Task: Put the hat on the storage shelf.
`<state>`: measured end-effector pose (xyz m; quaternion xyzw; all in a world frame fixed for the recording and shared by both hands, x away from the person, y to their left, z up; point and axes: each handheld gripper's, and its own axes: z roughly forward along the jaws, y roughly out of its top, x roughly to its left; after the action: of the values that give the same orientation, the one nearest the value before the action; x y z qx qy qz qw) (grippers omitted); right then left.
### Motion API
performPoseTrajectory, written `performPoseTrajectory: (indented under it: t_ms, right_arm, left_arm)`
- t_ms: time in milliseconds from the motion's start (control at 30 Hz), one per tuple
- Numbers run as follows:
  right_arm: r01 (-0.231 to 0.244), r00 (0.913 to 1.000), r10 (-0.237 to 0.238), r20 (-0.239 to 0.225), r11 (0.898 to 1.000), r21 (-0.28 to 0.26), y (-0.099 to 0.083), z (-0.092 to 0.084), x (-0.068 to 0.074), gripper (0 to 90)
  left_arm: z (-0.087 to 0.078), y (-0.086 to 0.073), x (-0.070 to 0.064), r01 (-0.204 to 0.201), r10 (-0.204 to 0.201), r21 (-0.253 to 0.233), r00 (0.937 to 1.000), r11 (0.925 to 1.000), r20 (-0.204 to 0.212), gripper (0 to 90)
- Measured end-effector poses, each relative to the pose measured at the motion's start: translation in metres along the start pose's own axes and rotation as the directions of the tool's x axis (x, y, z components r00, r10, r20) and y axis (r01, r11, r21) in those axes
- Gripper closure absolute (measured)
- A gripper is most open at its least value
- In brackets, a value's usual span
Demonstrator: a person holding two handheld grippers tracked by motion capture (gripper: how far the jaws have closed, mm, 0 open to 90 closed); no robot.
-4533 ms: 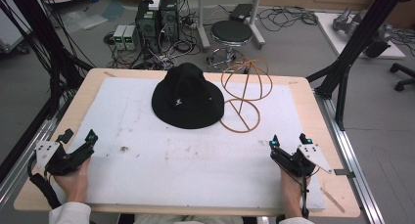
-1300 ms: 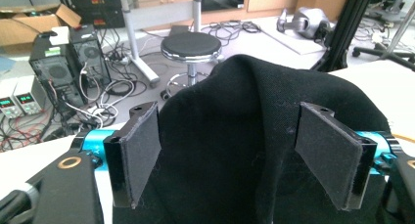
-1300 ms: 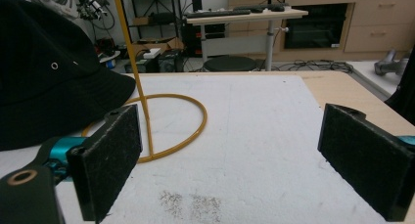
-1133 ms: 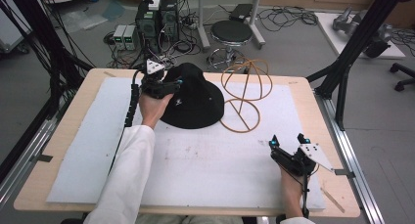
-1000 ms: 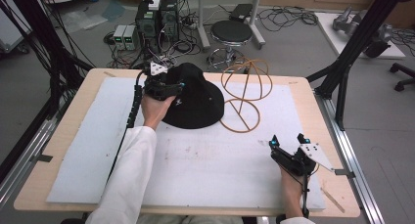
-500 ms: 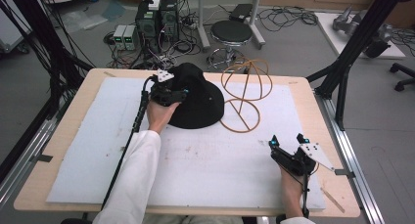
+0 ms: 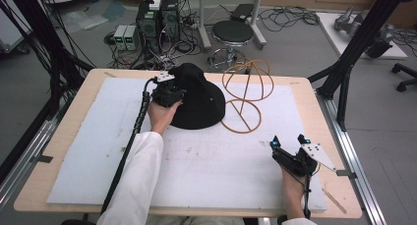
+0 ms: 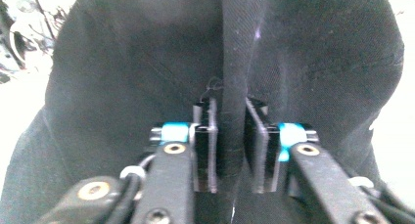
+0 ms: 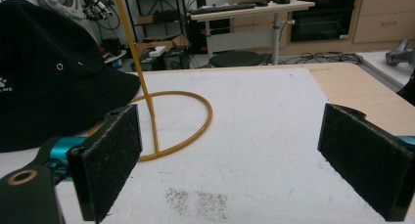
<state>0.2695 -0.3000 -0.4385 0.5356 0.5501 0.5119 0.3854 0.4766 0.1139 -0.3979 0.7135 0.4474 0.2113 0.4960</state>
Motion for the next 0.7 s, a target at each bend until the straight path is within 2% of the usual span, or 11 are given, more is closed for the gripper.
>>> performPoseTrajectory:
  t_ms: [133,233,400,567,700]
  right_arm:
    - [-0.003,1.0000,0.003,0.000,1.000,0.000,-0.0001,0.0002,0.0000,8.4]
    - [-0.001,1.0000,0.001,-0.003,1.000,-0.001,-0.0002,0.0005,-0.0001,8.4]
    - [0.000,1.0000,0.000,-0.003,1.000,-0.001,-0.0004,0.0005,0.0000,8.4]
    - [0.002,1.0000,-0.002,-0.002,1.000,-0.001,-0.0005,0.0011,-0.0002,8.4]
    - [-0.005,1.0000,0.005,-0.001,1.000,0.002,-0.0005,0.0006,0.0000,8.4]
  left_arm:
    - [0.0002,-0.0002,0.0002,-0.003,0.003,-0.005,1.0000,1.0000,0.004,84.7]
    - [-0.0001,-0.0006,0.0028,0.023,-0.023,-0.006,0.9996,0.9997,0.018,85.2]
    - [-0.0003,-0.0007,0.0027,0.017,-0.017,-0.008,0.9997,0.9998,0.019,85.5]
    - [-0.0025,-0.0026,0.0033,0.039,-0.039,-0.026,0.9990,0.9989,0.024,85.4]
    - [-0.0040,-0.0021,0.0028,0.026,-0.026,-0.030,0.9995,0.9992,0.021,85.5]
